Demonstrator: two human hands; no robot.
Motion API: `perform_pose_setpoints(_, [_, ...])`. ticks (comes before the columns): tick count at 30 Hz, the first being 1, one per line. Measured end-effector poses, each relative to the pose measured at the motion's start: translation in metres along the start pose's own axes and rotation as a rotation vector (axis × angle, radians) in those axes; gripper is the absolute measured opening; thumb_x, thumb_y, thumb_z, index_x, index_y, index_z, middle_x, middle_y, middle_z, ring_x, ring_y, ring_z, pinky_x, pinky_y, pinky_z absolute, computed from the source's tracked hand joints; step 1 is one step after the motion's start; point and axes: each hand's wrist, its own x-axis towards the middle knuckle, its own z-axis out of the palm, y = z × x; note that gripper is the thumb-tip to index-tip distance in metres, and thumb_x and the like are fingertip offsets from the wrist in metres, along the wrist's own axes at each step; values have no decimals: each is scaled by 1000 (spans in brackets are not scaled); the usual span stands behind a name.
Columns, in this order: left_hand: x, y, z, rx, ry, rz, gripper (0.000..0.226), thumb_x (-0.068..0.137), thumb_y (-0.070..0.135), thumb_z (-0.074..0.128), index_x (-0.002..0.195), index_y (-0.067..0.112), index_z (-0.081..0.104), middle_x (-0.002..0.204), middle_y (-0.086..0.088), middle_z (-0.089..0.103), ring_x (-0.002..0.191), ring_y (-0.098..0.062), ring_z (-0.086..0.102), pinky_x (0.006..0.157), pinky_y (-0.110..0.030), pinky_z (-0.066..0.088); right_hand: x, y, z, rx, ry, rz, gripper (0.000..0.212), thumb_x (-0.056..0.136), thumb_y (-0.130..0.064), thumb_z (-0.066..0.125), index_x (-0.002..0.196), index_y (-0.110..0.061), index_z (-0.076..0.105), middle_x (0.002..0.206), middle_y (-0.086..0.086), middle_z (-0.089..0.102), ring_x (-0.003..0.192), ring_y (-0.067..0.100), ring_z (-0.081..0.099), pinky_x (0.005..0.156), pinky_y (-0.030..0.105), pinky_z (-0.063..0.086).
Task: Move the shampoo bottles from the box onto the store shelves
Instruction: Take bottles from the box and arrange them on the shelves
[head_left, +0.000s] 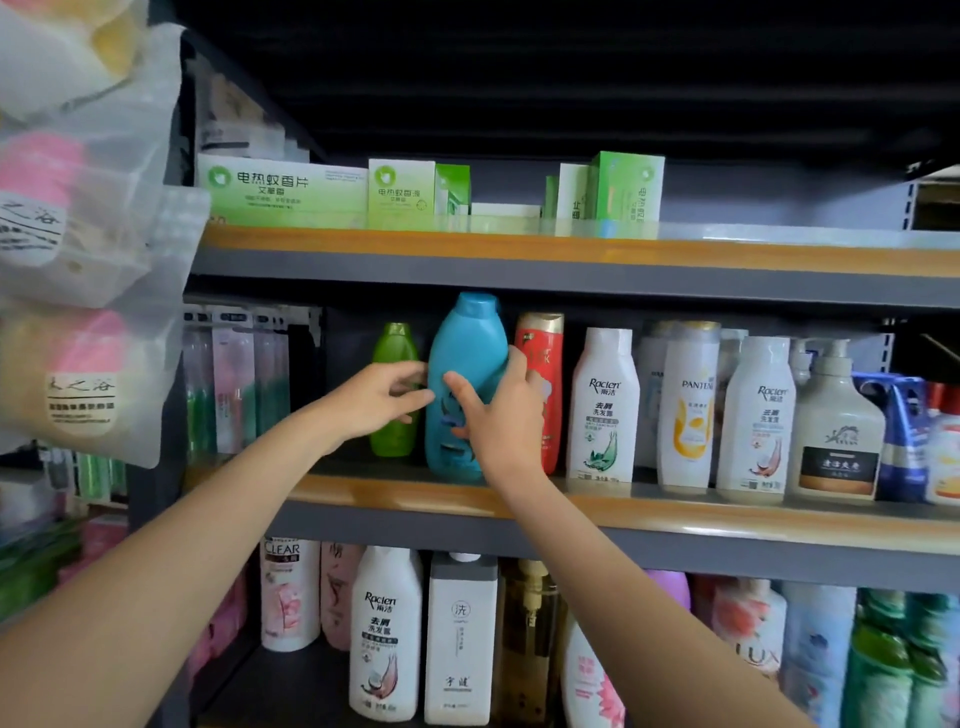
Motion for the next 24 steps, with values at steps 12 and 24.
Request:
perform_pose_setpoints(12, [8, -11, 35, -92, -19, -260, 45, 89, 21, 60, 130, 18, 42, 118, 2, 53, 109, -15, 54, 74, -26, 51, 12, -4, 2, -193, -191, 194, 54, 94, -42, 49, 128, -1, 38, 130, 17, 43, 112, 34, 52, 80, 34, 41])
perform_pose_setpoints(24, [11, -21, 12, -151, -1, -294, 21, 86, 19, 64, 105, 19, 56, 100, -3, 66, 88, -13, 64, 72, -21, 57, 18, 2, 14, -416, -358, 73, 63, 94, -49, 41, 138, -6, 25, 132, 20, 41, 110, 41, 54, 89, 47, 46])
